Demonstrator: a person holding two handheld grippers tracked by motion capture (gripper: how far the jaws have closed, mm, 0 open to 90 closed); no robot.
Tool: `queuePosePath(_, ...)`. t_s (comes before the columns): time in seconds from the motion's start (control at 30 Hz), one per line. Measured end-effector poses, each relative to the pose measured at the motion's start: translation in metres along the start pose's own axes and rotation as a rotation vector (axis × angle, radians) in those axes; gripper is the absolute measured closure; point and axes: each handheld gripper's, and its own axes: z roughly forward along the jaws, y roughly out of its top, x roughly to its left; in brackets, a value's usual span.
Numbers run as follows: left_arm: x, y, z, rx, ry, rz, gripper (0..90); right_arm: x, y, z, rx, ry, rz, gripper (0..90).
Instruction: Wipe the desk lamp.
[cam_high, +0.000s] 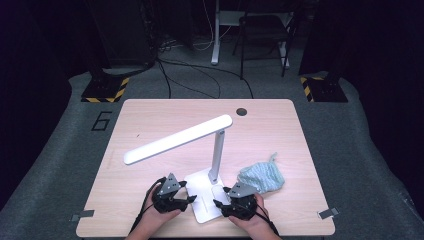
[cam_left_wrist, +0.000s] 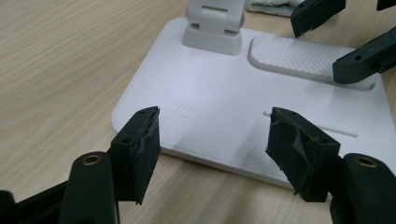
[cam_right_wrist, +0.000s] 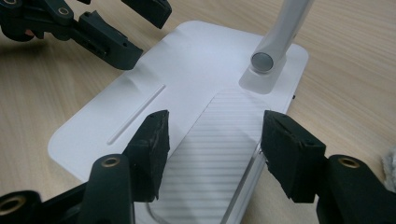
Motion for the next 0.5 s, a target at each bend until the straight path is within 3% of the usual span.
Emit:
queuePosePath(0.3,-0.006,0.008,0.008,-0.006,-0.032,0.029,34.5,0.005,-0.009,-0.019,-0.002,-0.01,-0.008,47.6)
queuePosePath(0.5,-0.002,0.014,0.01,-0.038,-0.038,0.007,34.5,0.006,-0.014,-0.024,0.004,-0.001,0.001,53.3)
